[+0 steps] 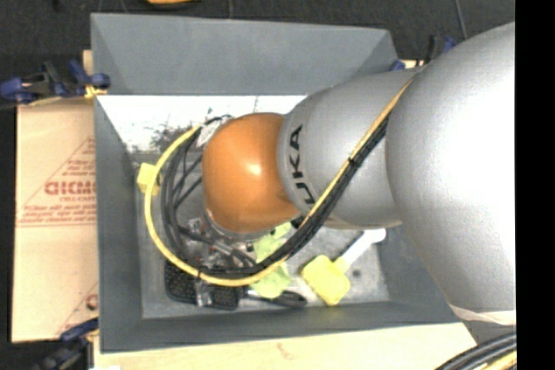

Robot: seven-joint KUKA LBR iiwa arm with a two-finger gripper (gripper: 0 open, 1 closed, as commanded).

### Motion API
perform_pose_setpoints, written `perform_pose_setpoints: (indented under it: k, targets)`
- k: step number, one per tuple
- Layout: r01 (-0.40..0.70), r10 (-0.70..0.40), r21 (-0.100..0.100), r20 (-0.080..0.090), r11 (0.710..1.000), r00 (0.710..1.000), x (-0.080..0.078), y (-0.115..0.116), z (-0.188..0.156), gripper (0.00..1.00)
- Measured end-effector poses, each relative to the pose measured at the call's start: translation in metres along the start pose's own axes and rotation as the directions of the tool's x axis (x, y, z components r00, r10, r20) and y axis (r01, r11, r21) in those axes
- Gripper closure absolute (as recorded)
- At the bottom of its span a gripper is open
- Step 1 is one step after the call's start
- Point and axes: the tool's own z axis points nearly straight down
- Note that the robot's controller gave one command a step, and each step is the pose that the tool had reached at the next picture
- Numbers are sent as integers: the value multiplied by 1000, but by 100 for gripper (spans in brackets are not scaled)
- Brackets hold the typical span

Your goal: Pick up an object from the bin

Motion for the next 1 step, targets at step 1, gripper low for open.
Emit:
perform_pose_setpoints:
  k: [1]
  targets:
    - [-1, 1, 0, 3, 1000, 1000, -1, 0, -20, 100]
